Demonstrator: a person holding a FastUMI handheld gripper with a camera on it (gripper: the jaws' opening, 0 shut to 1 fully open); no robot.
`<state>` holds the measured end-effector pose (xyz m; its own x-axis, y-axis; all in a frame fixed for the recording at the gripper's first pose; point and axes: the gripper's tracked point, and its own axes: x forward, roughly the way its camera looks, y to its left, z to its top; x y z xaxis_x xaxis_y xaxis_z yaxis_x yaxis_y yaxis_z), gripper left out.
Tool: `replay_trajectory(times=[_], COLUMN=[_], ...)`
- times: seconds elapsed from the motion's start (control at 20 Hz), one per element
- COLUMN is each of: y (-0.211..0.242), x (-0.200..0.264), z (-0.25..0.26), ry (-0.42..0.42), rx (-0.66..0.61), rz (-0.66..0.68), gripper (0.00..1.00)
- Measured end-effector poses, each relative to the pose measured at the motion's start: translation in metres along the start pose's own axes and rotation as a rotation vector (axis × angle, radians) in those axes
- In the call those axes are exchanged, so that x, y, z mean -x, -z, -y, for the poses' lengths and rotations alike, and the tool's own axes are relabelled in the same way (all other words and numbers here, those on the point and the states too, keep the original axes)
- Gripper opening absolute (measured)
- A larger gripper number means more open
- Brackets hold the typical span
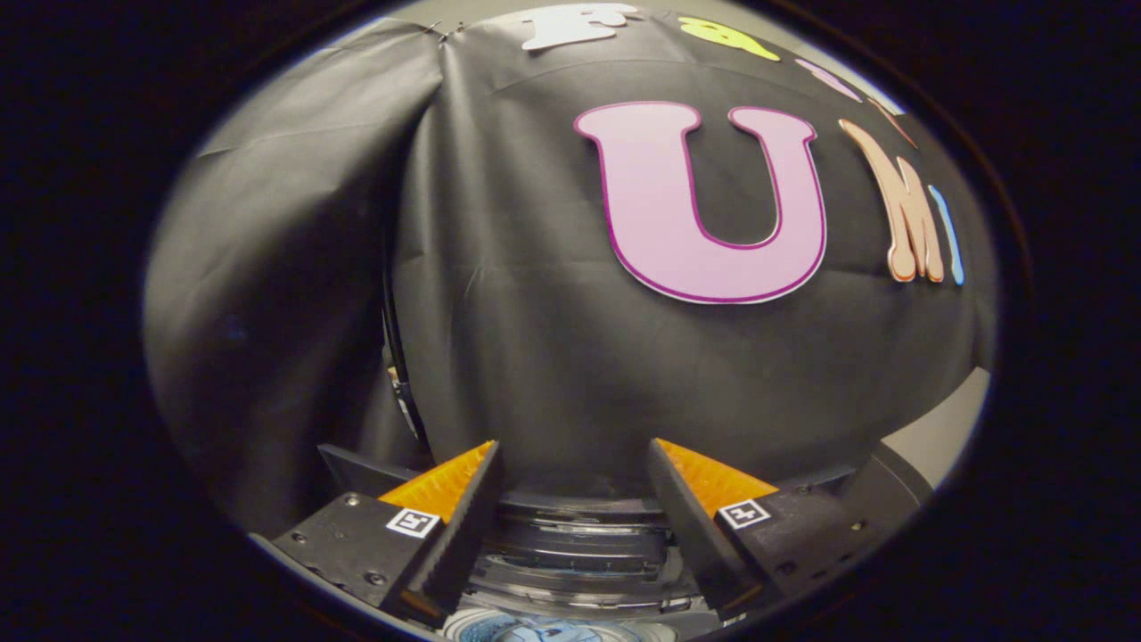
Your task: Put the clothes into the washing machine and then close the washing machine lid.
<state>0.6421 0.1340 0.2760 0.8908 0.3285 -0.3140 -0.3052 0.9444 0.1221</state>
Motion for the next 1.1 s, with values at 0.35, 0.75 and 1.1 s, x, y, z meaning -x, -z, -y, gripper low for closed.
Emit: replay_trajectory(times=[0.35, 0.75, 1.1], y=[0.002, 0.019, 0.064], x=[0.009, 0.082, 0.100], z=[0.003, 0.002, -0.022], ry=[-0.001, 0.000, -0.042], rx=[0.000, -0.012, -0.055], rz=[-0.022, -0.048, -0.146], gripper=[0.98, 0.98, 0.97])
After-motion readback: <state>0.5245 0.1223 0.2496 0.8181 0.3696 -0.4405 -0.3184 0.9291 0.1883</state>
